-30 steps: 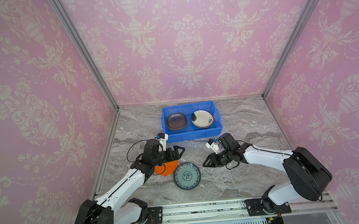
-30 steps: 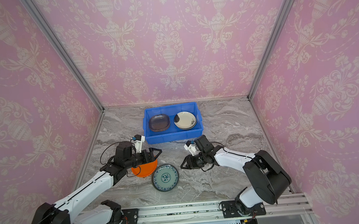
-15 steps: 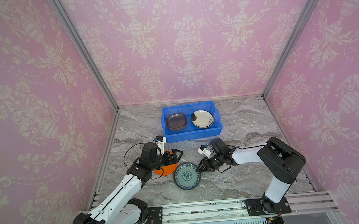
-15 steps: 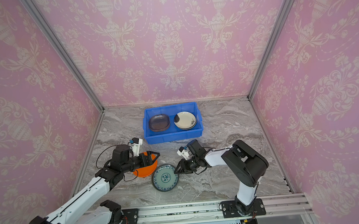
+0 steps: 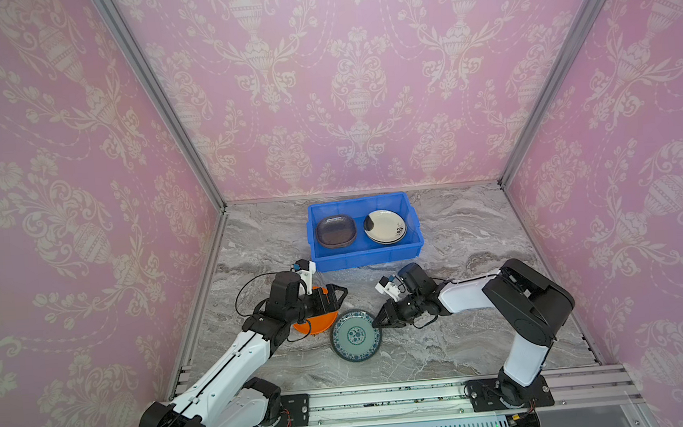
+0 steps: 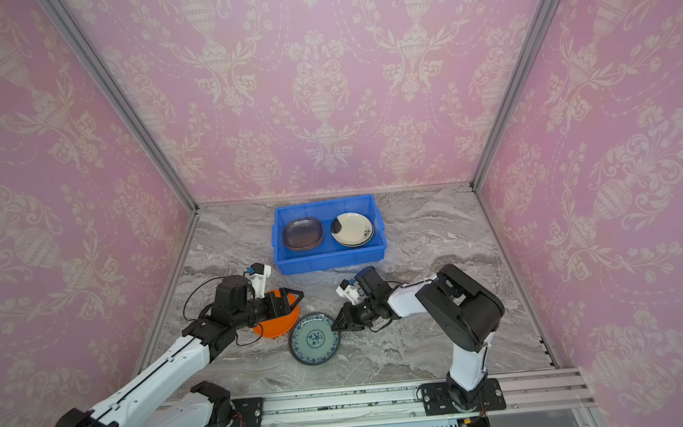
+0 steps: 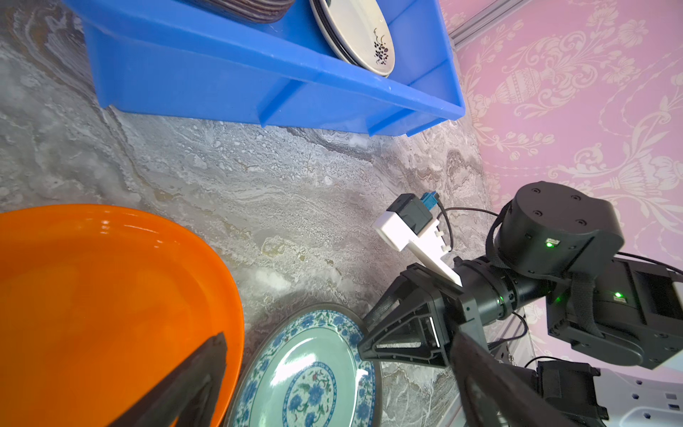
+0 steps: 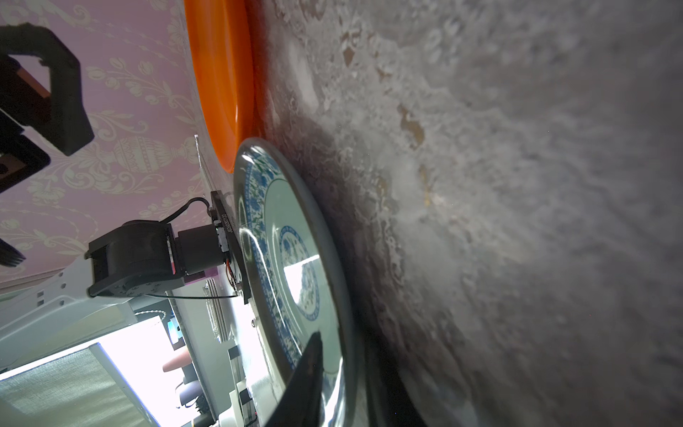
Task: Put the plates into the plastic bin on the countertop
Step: 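Reach the right gripper to the blue-patterned plate's rim and close on it, then tilt the blue-patterned plate upright with the right gripper while the left approaches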
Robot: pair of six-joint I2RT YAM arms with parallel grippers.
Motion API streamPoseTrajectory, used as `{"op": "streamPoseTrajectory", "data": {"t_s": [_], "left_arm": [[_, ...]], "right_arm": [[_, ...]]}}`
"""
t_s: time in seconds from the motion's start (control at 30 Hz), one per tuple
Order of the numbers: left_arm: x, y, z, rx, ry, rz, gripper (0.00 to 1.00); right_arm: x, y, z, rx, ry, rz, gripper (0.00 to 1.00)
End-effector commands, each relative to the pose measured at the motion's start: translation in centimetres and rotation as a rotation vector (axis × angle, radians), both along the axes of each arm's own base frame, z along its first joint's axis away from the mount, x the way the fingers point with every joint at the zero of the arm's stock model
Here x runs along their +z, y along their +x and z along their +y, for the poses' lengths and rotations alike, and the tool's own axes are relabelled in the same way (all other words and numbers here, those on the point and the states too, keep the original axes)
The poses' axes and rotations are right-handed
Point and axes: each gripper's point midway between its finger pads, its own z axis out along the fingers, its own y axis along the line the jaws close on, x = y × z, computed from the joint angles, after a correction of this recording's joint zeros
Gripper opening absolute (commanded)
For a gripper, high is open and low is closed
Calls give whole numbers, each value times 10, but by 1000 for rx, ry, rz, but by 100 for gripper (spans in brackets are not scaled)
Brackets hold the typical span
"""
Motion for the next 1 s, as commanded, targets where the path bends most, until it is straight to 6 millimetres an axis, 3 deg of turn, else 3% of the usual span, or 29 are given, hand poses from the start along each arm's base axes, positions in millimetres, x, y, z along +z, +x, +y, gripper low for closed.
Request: {"op": "streamPoseTrajectory", "data": {"t_s": [0.0, 0.4, 0.53, 0.57, 0.63, 0.8, 0.97], "left_arm": [[-4, 1, 2, 17, 24, 8, 97], [-4, 6, 3, 19, 44, 2, 97], [6, 14, 5, 21, 74, -43, 97], [10, 18, 4, 20, 82, -60, 97], [18, 27, 3, 19, 100, -94, 97], [39, 53, -8, 10, 90, -146, 97], [57, 67, -18, -11, 64, -201, 96]], "right_arm": [[-24, -7, -9, -16, -87, 39, 22], [-30, -10, -15, -10, -125, 30, 11], [-28, -15, -24, -3, -151, 16, 8], [-27, -18, -27, 1, -160, 13, 0], [-25, -22, -36, 10, -186, 5, 0], [2, -22, -63, -24, -220, -33, 0], [50, 12, -83, -145, -221, -131, 0]]}}
